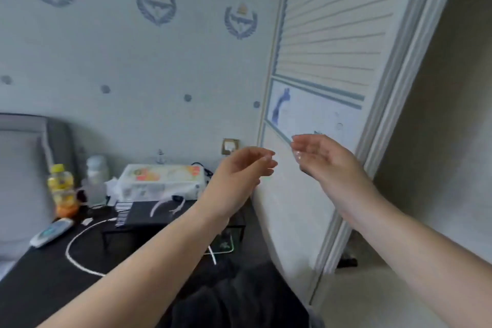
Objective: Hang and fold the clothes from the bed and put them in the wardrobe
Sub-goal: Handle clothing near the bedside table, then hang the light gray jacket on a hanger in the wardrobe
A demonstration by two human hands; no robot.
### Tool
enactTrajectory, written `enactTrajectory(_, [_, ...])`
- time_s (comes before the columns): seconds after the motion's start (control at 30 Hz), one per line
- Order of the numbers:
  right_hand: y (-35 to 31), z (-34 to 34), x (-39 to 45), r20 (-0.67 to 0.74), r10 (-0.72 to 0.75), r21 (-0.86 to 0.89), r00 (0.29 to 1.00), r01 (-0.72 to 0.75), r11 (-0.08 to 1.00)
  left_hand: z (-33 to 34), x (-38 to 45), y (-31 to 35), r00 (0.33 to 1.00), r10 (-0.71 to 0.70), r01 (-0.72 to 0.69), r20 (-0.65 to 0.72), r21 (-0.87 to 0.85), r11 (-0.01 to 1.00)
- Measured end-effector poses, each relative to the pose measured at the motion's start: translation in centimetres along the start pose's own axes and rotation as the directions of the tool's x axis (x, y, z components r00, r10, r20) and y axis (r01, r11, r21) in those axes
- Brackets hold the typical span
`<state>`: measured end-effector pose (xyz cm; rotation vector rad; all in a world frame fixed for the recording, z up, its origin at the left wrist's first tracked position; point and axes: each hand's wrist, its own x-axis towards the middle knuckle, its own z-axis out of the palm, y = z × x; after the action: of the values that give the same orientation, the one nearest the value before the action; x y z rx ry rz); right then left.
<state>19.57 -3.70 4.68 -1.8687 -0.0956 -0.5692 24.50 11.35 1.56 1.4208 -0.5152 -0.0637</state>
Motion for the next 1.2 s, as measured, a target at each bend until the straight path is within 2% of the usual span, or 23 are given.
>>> enactTrajectory(0.1, [-1.4, 8.0, -0.7, 0.194, -0.033, 0.039, 0.980, 0.026, 0.999, -7.6, -4.2, 1.0, 0.982, -0.025, 0.033, -0.189, 0.037, 0.999])
enactTrajectory(0.23, [-4.2, 19.1, -2.5, 0.400, -0.118, 0.143, 0.909, 0.066, 0.988, -17.2, -10.5, 2.3, 0.912, -0.013, 0.057, -0.410, 0.094, 0.994])
enactTrajectory(0.37, [-8.3, 31.0, -6.1, 0.569, -0.211, 0.255, 0.795, 0.074, 0.964, -26.8, -18.6, 4.3, 0.789, 0.002, 0.076, -0.614, 0.101, 0.992])
enactTrajectory(0.5, [-13.3, 42.7, -11.2, 0.681, -0.300, 0.371, 0.668, 0.039, 0.928, -36.3, -27.9, 6.9, 0.655, 0.033, 0.129, -0.755, 0.155, 0.980])
enactTrajectory(0.63, [-17.6, 53.7, -17.6, 0.768, -0.378, 0.449, 0.517, -0.014, 0.893, -44.2, -38.3, 9.0, 0.481, 0.064, 0.204, -0.874, 0.182, 0.962])
enactTrajectory(0.8, [-20.6, 62.7, -25.5, 0.856, -0.411, 0.467, 0.314, -0.124, 0.876, -49.6, -49.8, 9.4, 0.273, 0.035, 0.312, -0.961, 0.123, 0.942])
enactTrajectory(0.83, [-21.5, 65.6, -28.4, 0.881, -0.416, 0.452, 0.226, -0.141, 0.881, -50.9, -53.6, 9.5, 0.180, 0.037, 0.312, -0.983, 0.092, 0.946])
enactTrajectory(0.87, [-22.3, 68.1, -30.9, 0.902, -0.403, 0.426, 0.156, -0.166, 0.889, -51.8, -56.9, 9.4, 0.119, 0.048, 0.313, -0.992, 0.083, 0.946])
enactTrajectory(0.9, [-22.1, 68.3, -31.2, 0.904, -0.395, 0.421, 0.162, -0.177, 0.890, -51.9, -57.4, 9.4, 0.124, 0.034, 0.312, -0.992, 0.071, 0.947])
enactTrajectory(0.93, [-22.2, 69.3, -32.2, 0.907, -0.399, 0.419, 0.138, -0.186, 0.889, -52.1, -58.9, 9.4, 0.080, 0.012, 0.328, -0.997, 0.037, 0.944])
enactTrajectory(1.07, [-23.2, 75.0, -37.7, 0.927, -0.374, 0.359, -0.033, -0.214, 0.909, -54.0, -66.6, 8.3, -0.119, -0.020, 0.324, -0.993, -0.058, 0.944])
enactTrajectory(1.2, [-23.2, 80.4, -41.8, 0.924, -0.356, 0.322, -0.136, -0.221, 0.920, -56.4, -72.0, 6.6, -0.257, -0.057, 0.300, -0.965, -0.136, 0.944])
